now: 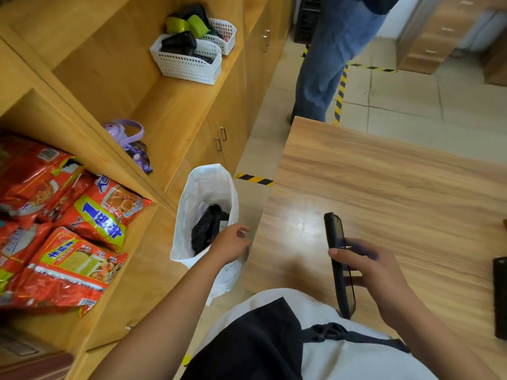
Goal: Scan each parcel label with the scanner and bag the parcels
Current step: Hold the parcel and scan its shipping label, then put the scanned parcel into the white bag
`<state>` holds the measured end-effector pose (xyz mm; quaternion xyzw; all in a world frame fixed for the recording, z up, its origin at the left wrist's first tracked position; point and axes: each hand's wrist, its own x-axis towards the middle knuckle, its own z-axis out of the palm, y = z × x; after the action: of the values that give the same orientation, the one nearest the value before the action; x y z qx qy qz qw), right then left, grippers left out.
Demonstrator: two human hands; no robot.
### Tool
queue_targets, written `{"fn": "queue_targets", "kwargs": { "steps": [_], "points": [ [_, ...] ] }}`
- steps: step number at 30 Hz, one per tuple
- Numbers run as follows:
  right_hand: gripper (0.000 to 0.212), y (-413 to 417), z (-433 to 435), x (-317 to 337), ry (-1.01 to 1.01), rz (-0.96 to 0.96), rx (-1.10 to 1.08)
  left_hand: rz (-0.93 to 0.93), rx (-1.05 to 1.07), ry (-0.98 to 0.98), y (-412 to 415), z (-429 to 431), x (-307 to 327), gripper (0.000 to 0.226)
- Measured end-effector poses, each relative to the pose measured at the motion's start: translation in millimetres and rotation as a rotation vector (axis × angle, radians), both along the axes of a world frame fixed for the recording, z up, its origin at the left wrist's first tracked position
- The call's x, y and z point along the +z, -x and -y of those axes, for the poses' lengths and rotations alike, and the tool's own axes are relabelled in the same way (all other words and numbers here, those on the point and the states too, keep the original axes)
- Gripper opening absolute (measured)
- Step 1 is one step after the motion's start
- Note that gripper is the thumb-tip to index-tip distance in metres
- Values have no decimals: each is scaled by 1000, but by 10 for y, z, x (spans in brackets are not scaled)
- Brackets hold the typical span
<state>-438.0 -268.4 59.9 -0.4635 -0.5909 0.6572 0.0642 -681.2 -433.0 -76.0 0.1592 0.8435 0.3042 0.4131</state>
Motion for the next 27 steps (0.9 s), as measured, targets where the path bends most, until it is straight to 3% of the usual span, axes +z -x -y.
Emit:
{"fn": "queue_targets", "kwargs": {
  "steps": [4, 10, 13, 15, 19, 23, 27],
  "points": [
    [46, -276, -120, -6, -2, 18, -66, 15, -76, -69, -180, -405, 144, 33],
    [53, -1013, -367, 10, 16, -16, -303, 11, -333, -100, -713, -1236, 238, 26],
    [82, -1471, -498, 6, 29, 16, -442, 2, -486, -97, -1115, -1689, 309, 25],
    [88, -1777, -566, 8, 50, 23, -526, 6, -586, -87, -1424, -1981, 357, 24],
    [74, -2311, -653, -61, 87, 0, -669, 27, -773, -84, -2043, -2486, 422, 23],
    [16, -2835, -786, -171, 110, -50, -767, 33, -917, -59, -2711, -2915, 402, 25],
    [6, -3297, -905, -289, 137, -53, -846, -61, -1067, -37, -3370, -3260, 325, 37]
  ]
}}
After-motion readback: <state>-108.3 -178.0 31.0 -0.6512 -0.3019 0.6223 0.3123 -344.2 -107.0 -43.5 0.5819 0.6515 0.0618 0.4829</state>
